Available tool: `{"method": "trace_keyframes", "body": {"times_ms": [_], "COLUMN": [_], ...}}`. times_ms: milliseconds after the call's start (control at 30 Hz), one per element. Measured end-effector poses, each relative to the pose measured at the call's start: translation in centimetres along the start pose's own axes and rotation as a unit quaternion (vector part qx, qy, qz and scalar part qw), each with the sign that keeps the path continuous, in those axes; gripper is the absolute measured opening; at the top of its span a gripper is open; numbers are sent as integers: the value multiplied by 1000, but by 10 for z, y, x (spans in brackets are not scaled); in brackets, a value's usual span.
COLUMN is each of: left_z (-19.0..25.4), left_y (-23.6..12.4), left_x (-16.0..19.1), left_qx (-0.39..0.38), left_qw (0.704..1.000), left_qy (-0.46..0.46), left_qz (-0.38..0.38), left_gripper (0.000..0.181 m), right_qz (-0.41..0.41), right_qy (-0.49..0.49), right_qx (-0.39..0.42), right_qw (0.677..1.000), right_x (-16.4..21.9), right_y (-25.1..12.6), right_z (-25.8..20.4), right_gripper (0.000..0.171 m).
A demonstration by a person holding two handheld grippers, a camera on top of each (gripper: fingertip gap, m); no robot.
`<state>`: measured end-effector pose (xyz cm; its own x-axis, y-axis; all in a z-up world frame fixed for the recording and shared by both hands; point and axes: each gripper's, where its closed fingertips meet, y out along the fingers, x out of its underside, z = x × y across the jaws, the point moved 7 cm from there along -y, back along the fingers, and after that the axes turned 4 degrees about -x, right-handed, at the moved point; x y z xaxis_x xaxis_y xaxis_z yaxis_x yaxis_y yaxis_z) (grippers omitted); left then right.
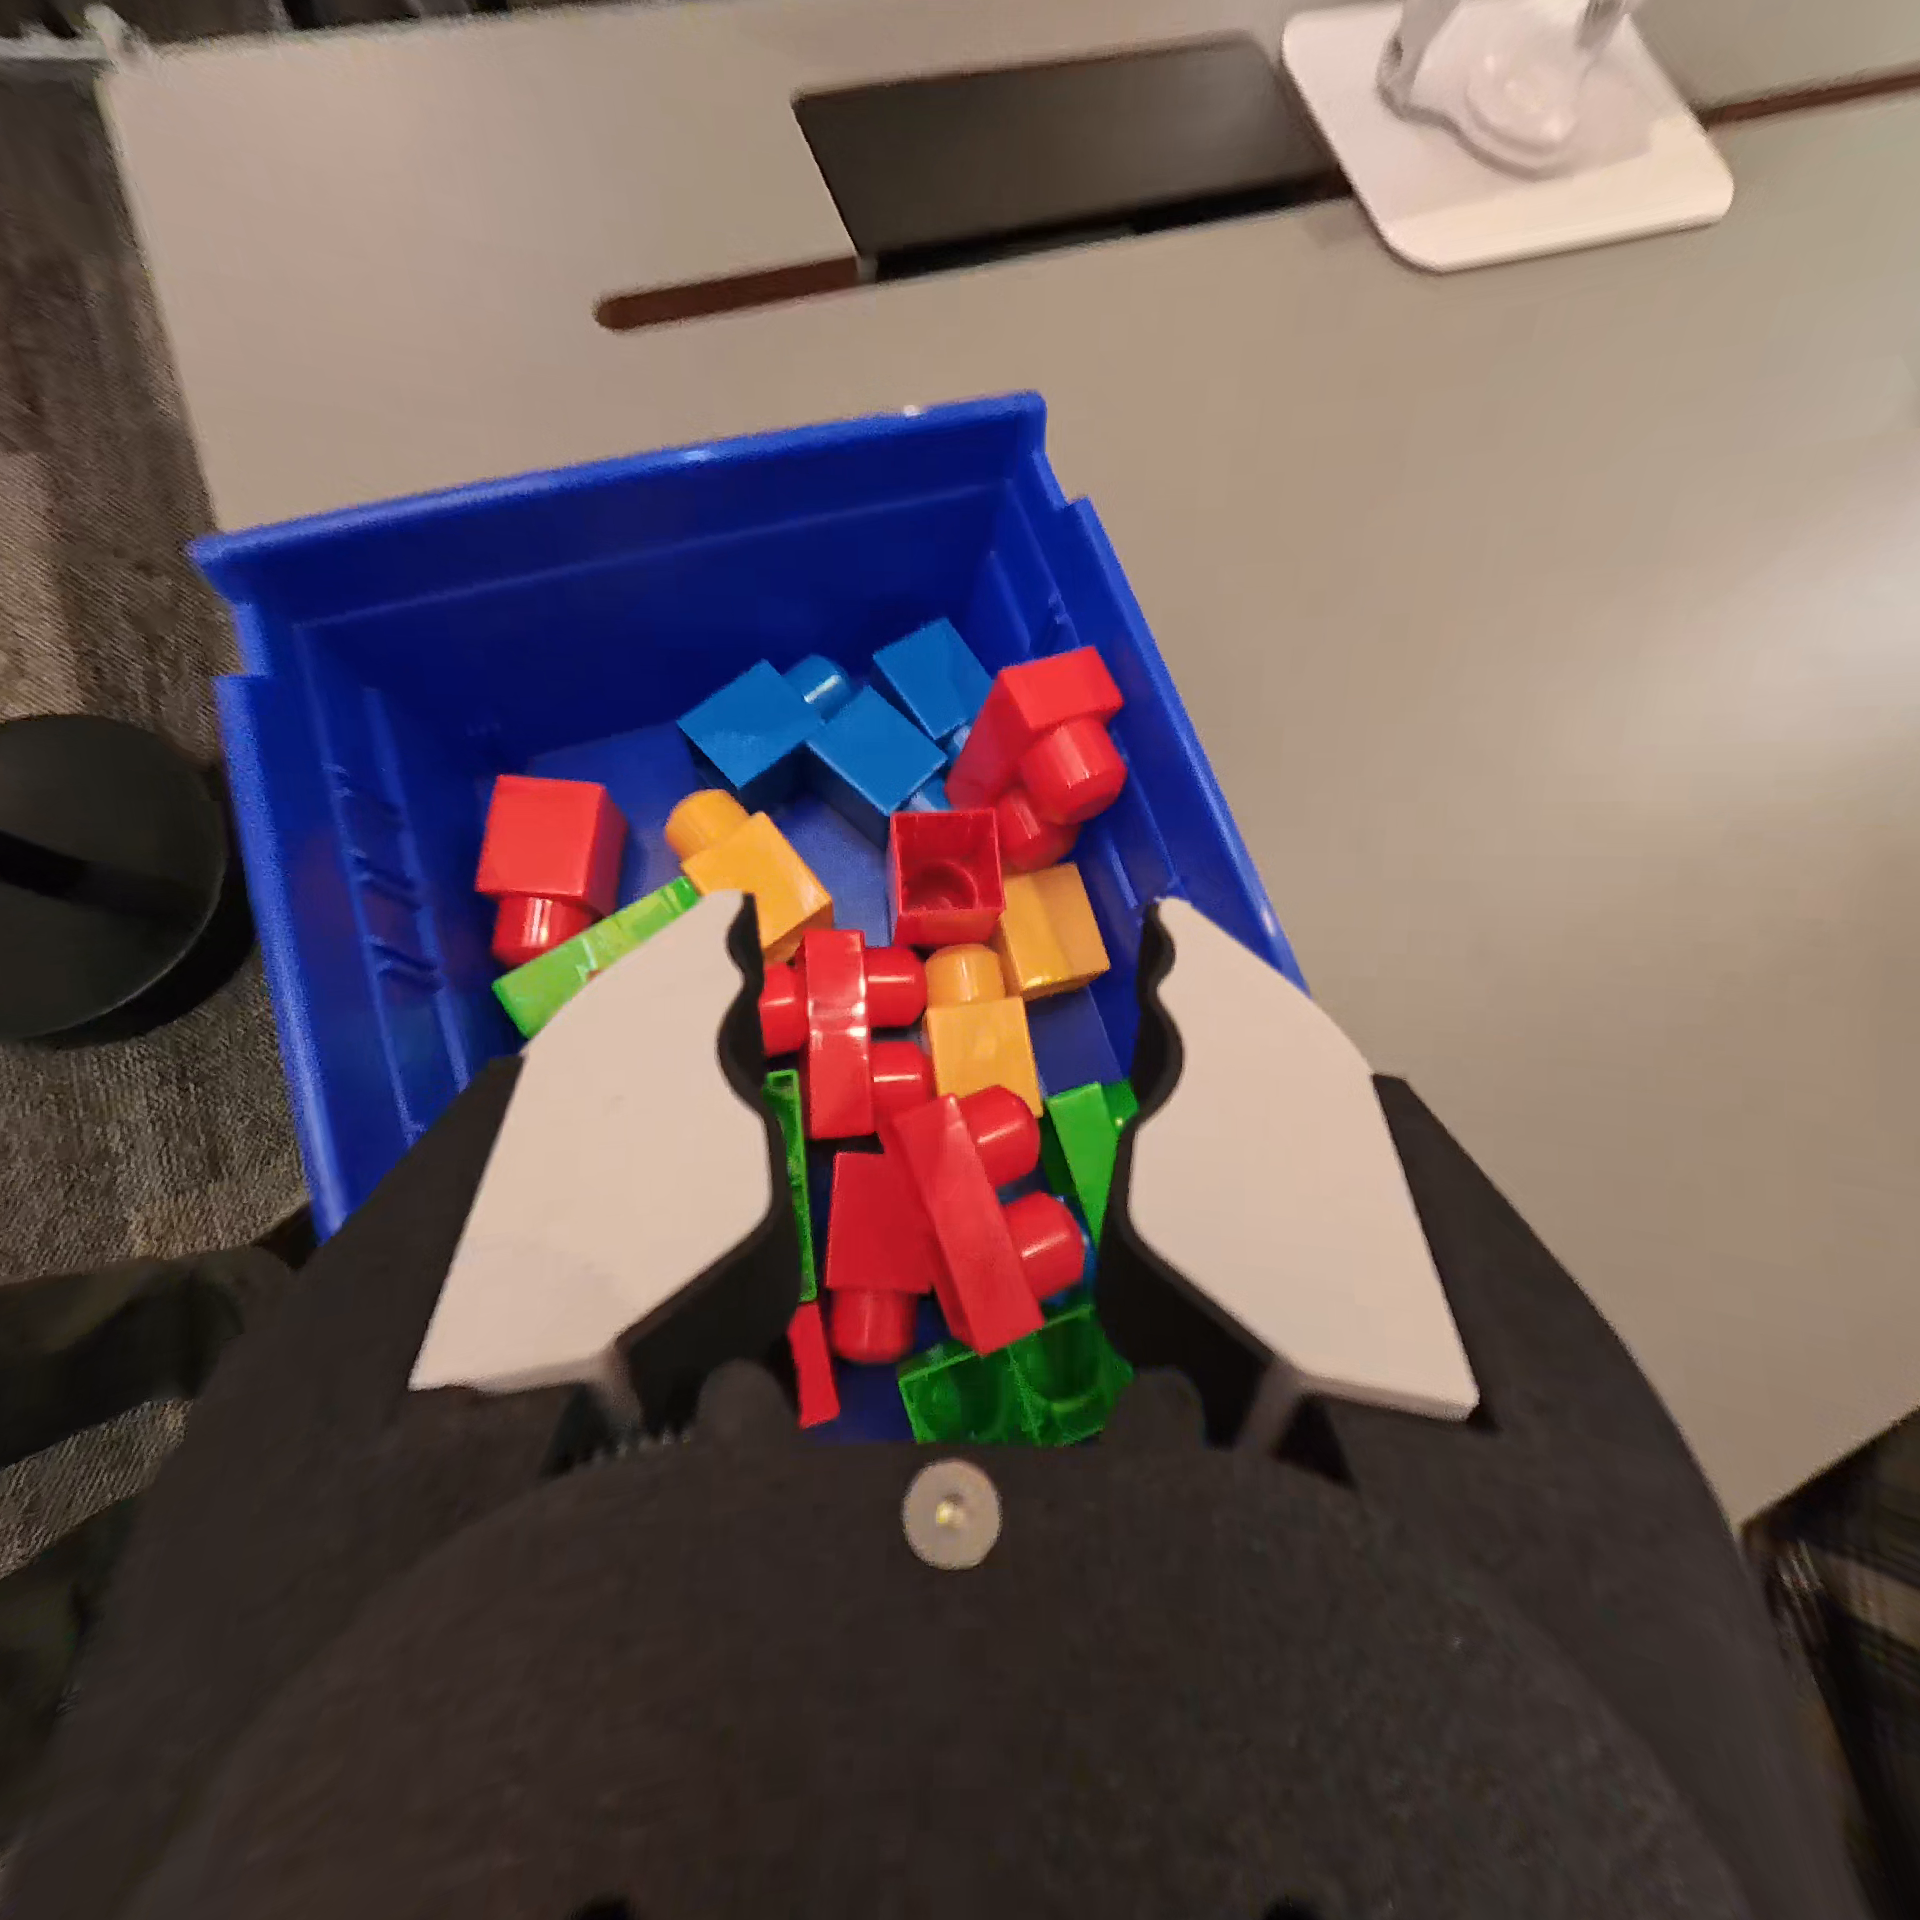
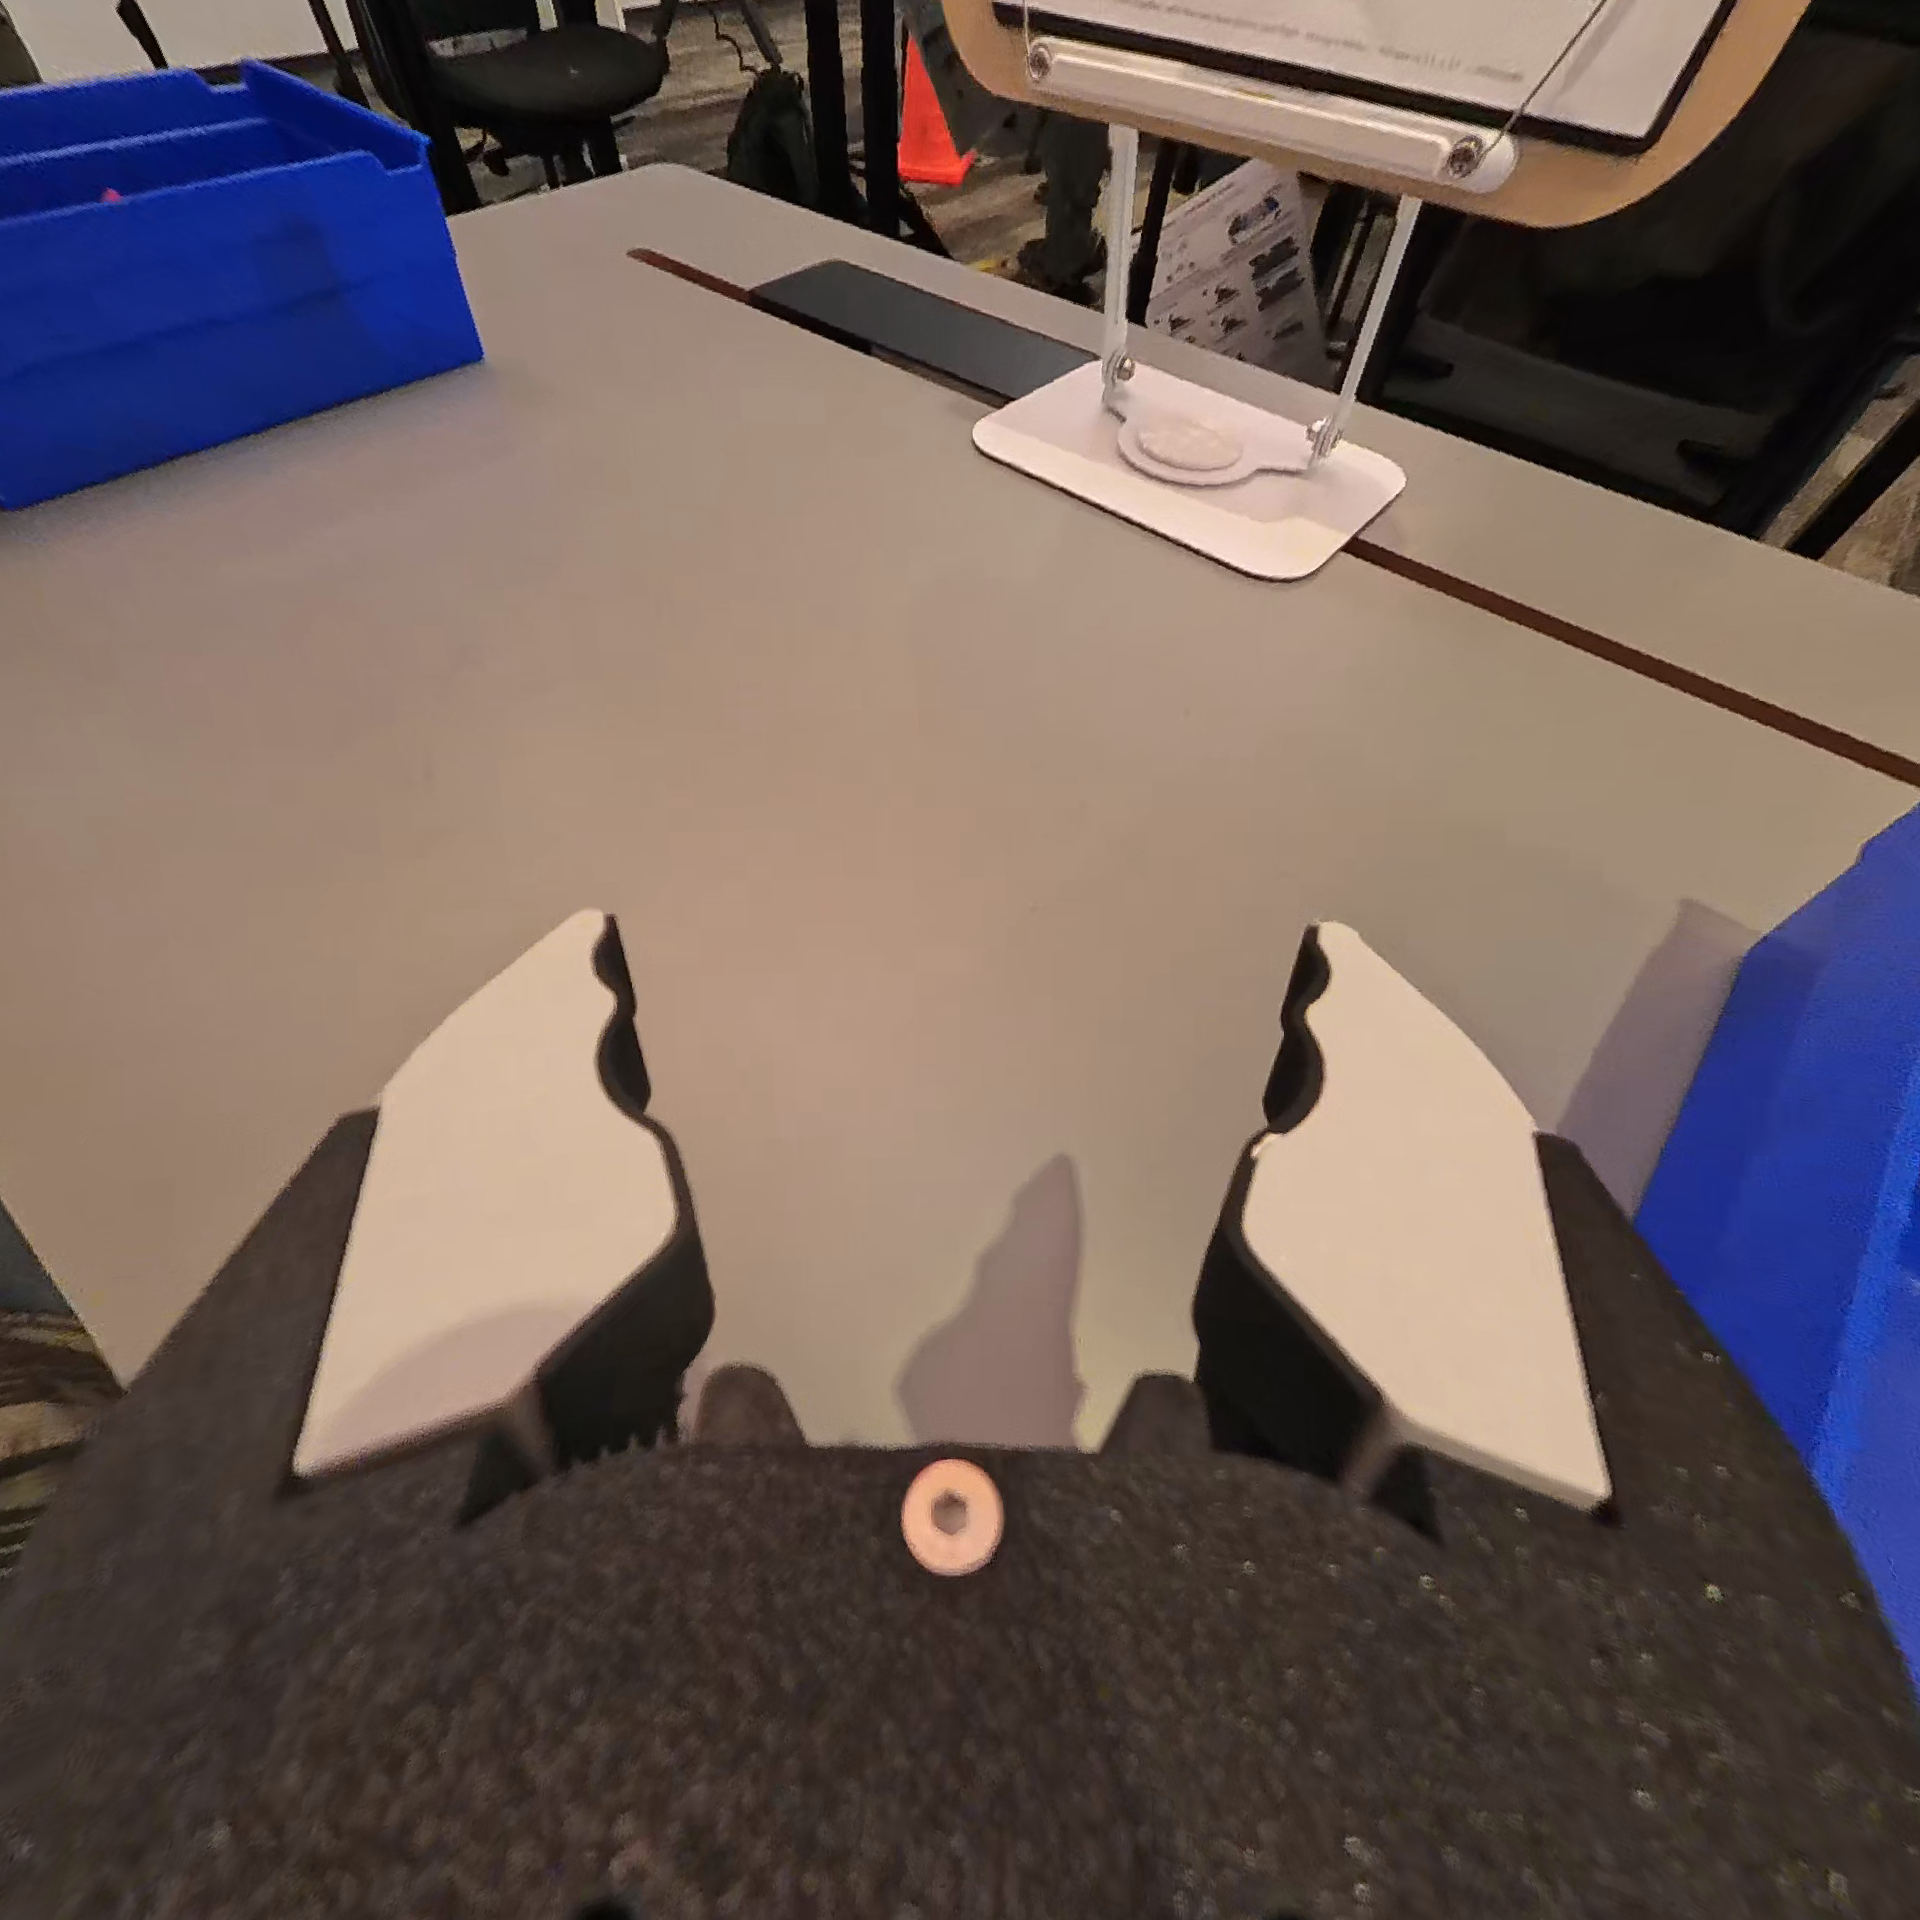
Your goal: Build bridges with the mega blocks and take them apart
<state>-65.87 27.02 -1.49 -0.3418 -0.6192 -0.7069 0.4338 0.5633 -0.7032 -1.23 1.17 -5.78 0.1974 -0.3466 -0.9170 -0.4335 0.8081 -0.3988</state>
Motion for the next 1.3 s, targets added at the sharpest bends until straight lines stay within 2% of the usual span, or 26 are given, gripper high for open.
{"method": "trace_keyframes", "body": {"times_ms": [133, 300, 567, 700, 867, 1000, 1167, 1300], "left_z": [-3, 0, 14, 24, 32, 33, 17, -5], "left_y": [14, 9, 3, 3, 0, 3, 18, 17], "left_x": [7, 25, 54, 61, 62, 69, 81, 69], "left_qx": [23, 41, -36, -96, -115, -107, -152, -201], "left_qw": [998, 990, 974, 969, 971, 973, 959, 951], "left_qy": [12, -1, 1, 42, 77, 69, 82, 76], "left_qz": [-64, -138, -224, -221, -195, -194, -225, -222], "left_gripper": [66, 67, 71, 76, 75, 76, 78, 78], "right_qz": [-5, -14, -23, -19, -25, -24, -18, -16], "right_qy": [-6, -12, -21, -25, -30, -32, -36, -37], "right_qx": [-3, -13, -20, -17, -22, -23, -19, -12], "right_qw": [1000, 1000, 999, 999, 999, 999, 999, 999], "right_x": [3, 5, 10, 9, 11, 12, 8, 5], "right_y": [4, 8, 16, 16, 16, 14, 10, 7], "right_z": [-1, -3, -6, -7, -8, -10, -10, -11], "right_gripper": [116, 116, 114, 114, 114, 114, 114, 114]}}
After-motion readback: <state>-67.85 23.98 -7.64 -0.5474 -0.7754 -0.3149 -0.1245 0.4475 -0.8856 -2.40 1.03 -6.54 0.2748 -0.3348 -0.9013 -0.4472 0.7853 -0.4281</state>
